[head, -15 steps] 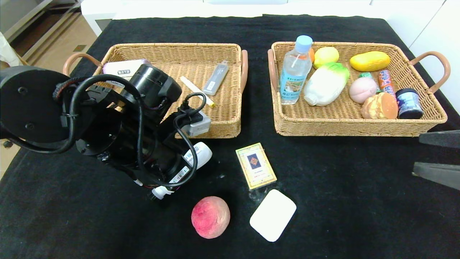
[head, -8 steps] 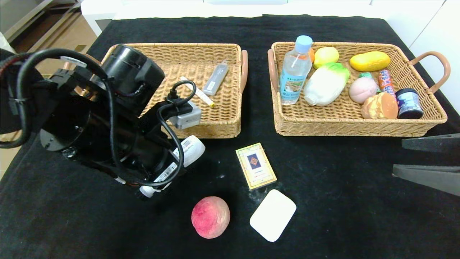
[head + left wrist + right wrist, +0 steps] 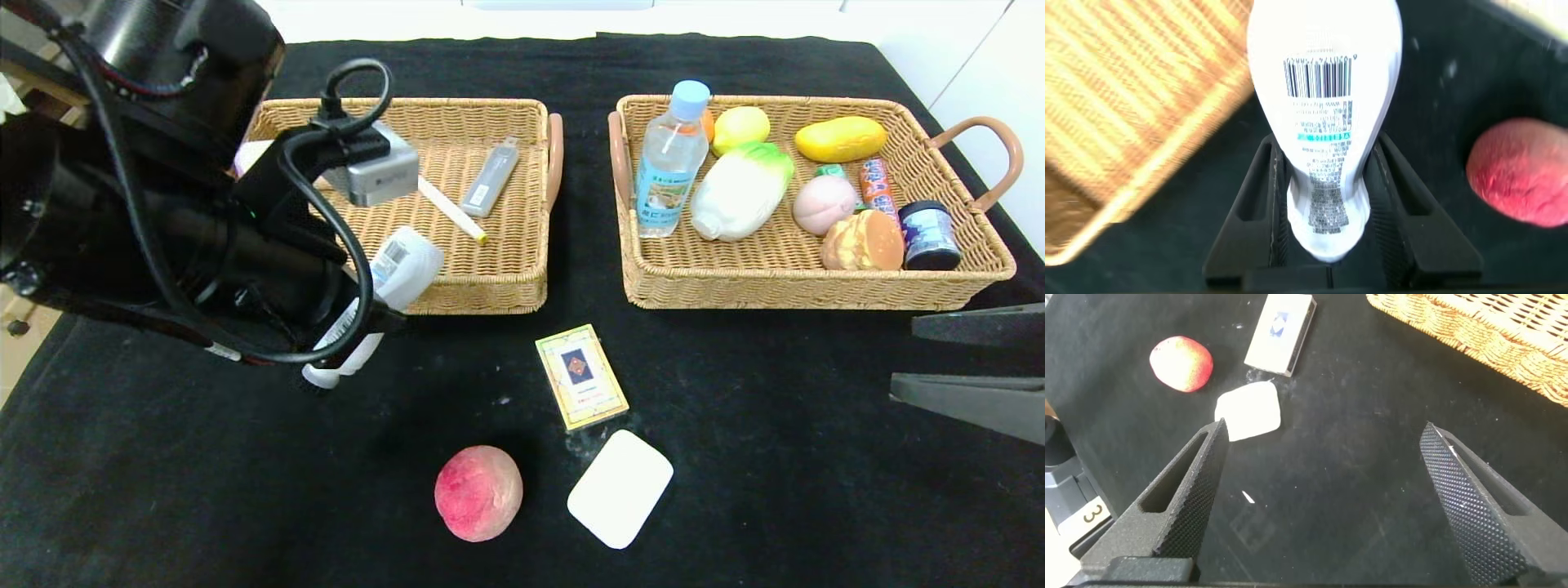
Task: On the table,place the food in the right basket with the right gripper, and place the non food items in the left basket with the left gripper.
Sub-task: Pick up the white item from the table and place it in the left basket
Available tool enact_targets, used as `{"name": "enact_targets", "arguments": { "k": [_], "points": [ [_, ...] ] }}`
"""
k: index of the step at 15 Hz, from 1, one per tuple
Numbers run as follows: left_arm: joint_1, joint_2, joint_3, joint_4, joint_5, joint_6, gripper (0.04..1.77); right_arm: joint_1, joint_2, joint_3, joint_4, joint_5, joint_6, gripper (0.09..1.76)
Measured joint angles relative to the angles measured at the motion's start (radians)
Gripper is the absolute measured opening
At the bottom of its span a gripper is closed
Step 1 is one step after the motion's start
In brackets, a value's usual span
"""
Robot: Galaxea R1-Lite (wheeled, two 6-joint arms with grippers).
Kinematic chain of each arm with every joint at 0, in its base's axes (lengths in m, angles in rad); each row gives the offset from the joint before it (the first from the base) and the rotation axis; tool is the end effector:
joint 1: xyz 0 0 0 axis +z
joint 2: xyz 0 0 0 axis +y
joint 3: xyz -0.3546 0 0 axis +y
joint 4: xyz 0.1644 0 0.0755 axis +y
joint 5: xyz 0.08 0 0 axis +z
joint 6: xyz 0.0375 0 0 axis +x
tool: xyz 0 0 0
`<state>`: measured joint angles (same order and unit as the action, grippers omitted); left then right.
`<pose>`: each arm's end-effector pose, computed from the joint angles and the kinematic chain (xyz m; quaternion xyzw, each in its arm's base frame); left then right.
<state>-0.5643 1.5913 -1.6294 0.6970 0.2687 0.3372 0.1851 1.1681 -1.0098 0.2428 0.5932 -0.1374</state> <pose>0.2254 -0.1309 0.3651 0.2861 0.2683 -0.1870 0.9007 0.1313 0.0459 0.3315 -0.0220 0.1691 0.3843 0.9073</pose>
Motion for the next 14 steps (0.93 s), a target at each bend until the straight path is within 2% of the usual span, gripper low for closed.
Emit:
{"name": "enact_targets", "arguments": {
  "k": [11,14],
  "points": [
    [0.054,0.019,-0.231,-0.003,0.004,0.032,0.65,-0.008,-0.001,-0.001,-0.002,0.000,0.000,1.71],
    [0.096,0.036,-0.285,-0.033,0.001,0.028,0.65,-0.009,-0.001,-0.002,-0.002,0.000,0.000,1.71]
  ]
}}
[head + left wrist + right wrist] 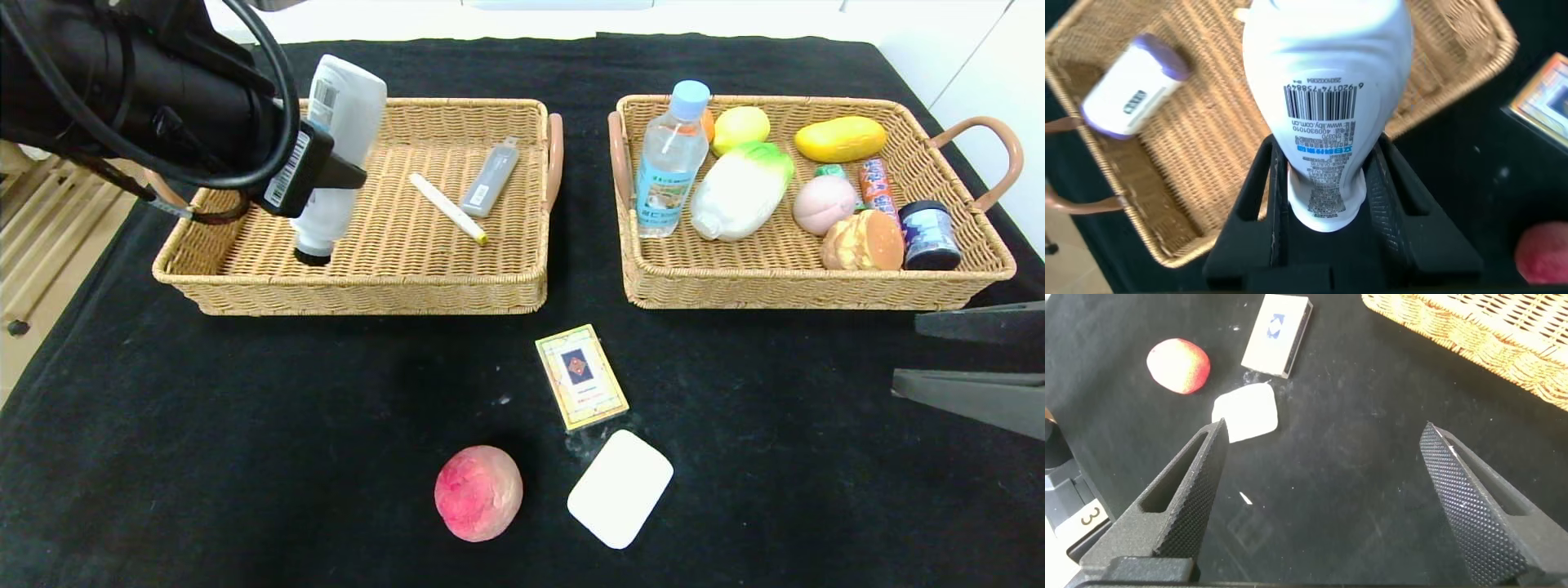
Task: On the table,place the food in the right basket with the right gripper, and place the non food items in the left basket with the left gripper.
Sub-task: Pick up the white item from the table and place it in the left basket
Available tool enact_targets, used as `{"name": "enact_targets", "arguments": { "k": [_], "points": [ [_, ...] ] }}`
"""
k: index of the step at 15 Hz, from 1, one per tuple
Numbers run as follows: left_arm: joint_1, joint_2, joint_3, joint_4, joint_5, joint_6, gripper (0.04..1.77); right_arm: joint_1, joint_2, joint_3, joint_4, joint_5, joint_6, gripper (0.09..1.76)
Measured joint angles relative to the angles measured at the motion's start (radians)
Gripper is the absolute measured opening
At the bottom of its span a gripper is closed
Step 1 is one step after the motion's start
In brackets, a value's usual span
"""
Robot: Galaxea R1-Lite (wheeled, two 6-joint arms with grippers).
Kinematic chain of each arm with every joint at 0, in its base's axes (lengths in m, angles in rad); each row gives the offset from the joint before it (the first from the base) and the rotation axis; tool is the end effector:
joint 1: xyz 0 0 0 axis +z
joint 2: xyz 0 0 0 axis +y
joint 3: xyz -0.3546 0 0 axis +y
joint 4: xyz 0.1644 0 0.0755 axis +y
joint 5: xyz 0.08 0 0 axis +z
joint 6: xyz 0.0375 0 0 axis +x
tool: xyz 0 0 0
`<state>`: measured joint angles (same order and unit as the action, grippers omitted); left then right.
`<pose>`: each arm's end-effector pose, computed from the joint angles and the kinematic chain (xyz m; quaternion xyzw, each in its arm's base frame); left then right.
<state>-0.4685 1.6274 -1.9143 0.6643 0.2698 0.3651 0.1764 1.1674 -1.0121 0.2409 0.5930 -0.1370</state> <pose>0.2404 -0.1104 0.4302 0.2440 0.1544 -0.1276 0.9489 0.1316 0.0447 0.3324 -0.0216 0.1669 0.3803 0.9094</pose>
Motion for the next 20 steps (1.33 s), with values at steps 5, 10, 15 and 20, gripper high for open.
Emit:
{"name": "enact_targets", "arguments": {
  "k": [5,10,15,20],
  "points": [
    [0.068,0.041,-0.011,-0.161,-0.010,-0.021,0.64,-0.003,0.000,0.000,-0.001,0.000,0.000,1.71],
    [0.127,0.102,-0.007,-0.271,-0.021,-0.058,0.64,-0.006,-0.001,-0.001,-0.001,0.001,0.000,1.71],
    [0.201,0.172,-0.005,-0.386,-0.094,-0.083,0.64,-0.017,-0.007,-0.001,-0.001,0.001,0.000,1.71],
    [0.244,0.229,-0.006,-0.464,-0.135,-0.120,0.64,-0.019,-0.011,-0.001,-0.001,0.003,0.000,1.71]
  ]
}}
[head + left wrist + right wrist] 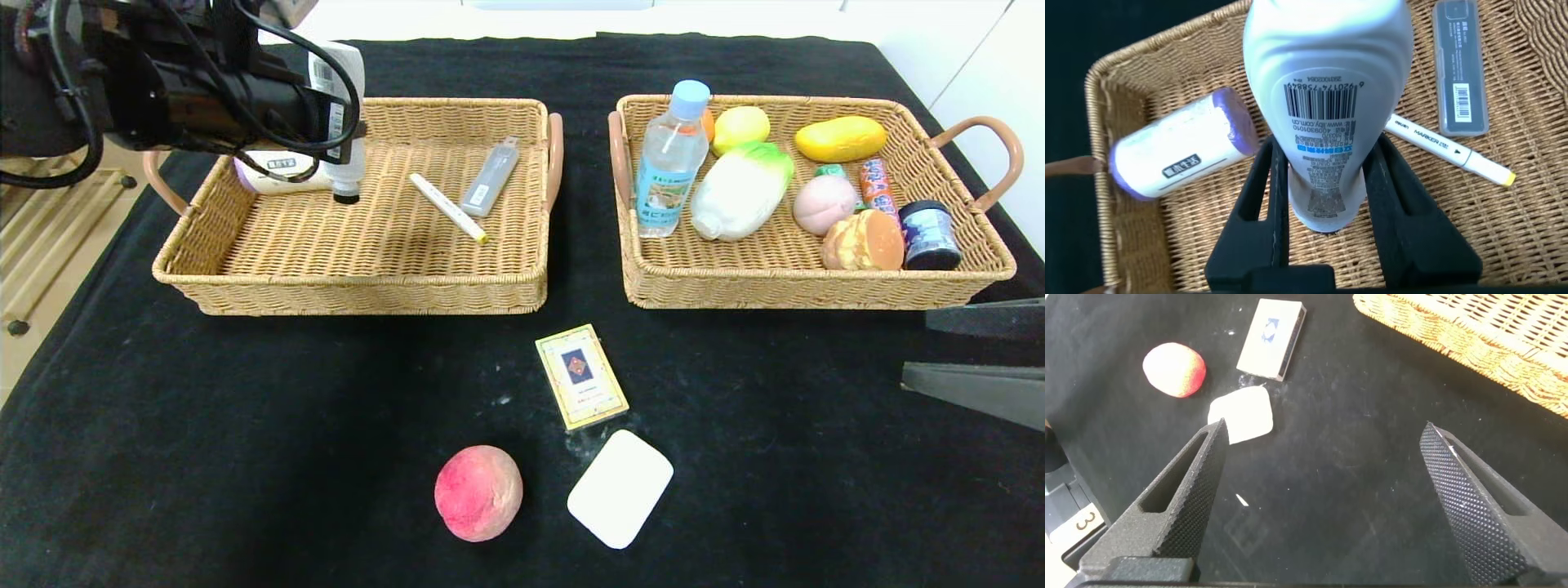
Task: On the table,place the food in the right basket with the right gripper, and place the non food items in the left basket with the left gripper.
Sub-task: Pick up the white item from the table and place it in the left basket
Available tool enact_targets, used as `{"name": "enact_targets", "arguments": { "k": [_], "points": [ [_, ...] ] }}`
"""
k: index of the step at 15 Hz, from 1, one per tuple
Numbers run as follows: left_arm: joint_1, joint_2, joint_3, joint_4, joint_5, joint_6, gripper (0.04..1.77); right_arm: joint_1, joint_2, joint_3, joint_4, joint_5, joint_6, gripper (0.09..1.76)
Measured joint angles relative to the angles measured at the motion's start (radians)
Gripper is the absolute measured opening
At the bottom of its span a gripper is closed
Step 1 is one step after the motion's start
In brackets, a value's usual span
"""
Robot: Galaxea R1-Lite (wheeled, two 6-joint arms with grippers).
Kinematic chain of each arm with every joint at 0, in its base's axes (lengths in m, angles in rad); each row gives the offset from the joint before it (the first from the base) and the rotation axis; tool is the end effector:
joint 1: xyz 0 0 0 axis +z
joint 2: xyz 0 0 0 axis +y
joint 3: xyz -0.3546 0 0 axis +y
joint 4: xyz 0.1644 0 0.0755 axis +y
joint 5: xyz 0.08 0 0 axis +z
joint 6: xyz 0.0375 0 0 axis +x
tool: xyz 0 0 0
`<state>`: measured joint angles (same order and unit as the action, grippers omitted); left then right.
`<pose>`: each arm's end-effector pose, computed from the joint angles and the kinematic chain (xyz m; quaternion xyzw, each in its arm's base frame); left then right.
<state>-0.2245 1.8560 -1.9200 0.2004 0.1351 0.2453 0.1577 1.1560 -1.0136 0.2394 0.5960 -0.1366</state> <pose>0.3668 -0.0786 0.4102 0.1340 0.0611 -0.0524 0.9877 0.1286 0.0418 0.3346 -0.0212 0.1601 0.3731 0.9136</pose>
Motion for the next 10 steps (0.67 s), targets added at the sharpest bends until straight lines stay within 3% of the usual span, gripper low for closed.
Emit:
{"name": "enact_targets", "arguments": {
  "k": [10],
  "points": [
    [0.005,0.014,-0.001,0.001,-0.004,-0.006,0.64,0.001,-0.001,0.003,0.000,0.001,0.000,1.71]
  ]
}}
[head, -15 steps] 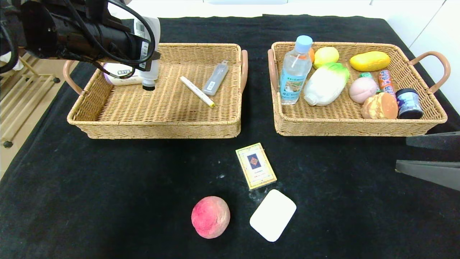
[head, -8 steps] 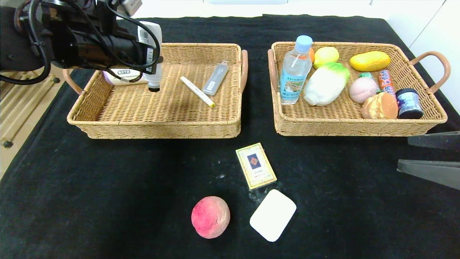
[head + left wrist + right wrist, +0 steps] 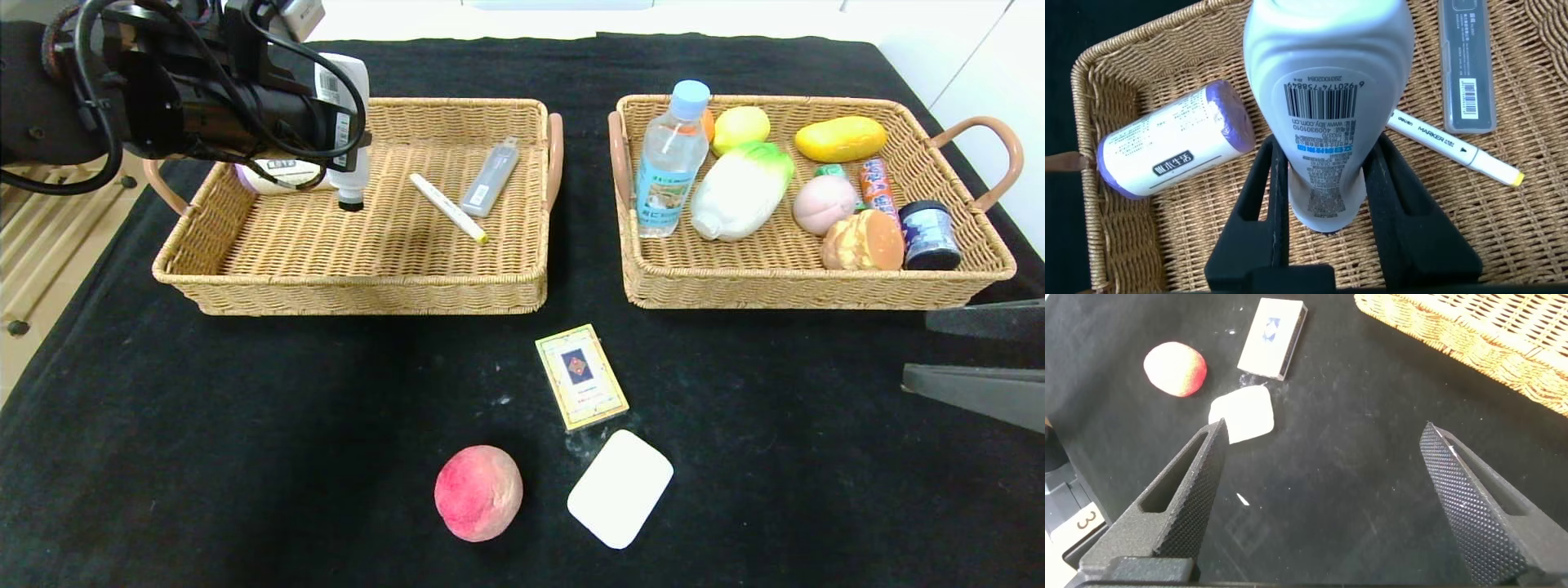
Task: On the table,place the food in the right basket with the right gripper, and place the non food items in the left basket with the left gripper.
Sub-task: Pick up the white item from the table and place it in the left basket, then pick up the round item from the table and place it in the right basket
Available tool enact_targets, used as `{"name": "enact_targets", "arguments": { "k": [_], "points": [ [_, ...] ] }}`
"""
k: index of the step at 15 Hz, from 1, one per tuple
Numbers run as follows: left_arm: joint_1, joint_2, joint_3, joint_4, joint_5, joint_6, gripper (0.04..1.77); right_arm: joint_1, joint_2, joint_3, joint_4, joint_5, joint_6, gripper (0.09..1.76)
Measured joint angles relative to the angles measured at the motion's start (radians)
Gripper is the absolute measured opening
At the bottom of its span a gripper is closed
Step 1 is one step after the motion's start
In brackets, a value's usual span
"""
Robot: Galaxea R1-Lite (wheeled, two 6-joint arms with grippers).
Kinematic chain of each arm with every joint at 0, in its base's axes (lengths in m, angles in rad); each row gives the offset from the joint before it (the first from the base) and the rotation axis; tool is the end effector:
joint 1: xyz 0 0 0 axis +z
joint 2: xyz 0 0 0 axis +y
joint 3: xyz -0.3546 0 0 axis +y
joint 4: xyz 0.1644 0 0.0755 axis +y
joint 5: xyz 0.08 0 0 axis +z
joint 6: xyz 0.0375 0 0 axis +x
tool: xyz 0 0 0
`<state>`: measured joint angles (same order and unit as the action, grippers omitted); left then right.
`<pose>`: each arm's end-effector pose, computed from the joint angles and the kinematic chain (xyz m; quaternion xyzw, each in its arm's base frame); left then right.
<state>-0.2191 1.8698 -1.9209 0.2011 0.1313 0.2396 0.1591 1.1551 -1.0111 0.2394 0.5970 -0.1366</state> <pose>0.3726 -0.0779 0.4052 0.1320 0.0680 -0.0523 0.9875 0.1283 0.0419 0.3340 -0.0210 0.1608 0.3742 0.9131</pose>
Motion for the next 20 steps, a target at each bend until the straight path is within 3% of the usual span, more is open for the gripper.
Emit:
{"name": "enact_targets", "arguments": {
  "k": [3,8,20],
  "points": [
    [-0.001,-0.005,0.003,0.004,-0.005,-0.001,0.99,0.000,0.000,0.001,0.000,0.000,0.000,1.71],
    [-0.002,-0.010,0.004,0.009,-0.005,-0.002,1.34,0.000,0.000,0.000,0.000,-0.001,0.000,1.71],
    [-0.024,-0.045,0.026,0.066,0.010,-0.011,1.63,-0.002,0.001,0.000,0.000,-0.001,0.000,1.71]
  ]
}}
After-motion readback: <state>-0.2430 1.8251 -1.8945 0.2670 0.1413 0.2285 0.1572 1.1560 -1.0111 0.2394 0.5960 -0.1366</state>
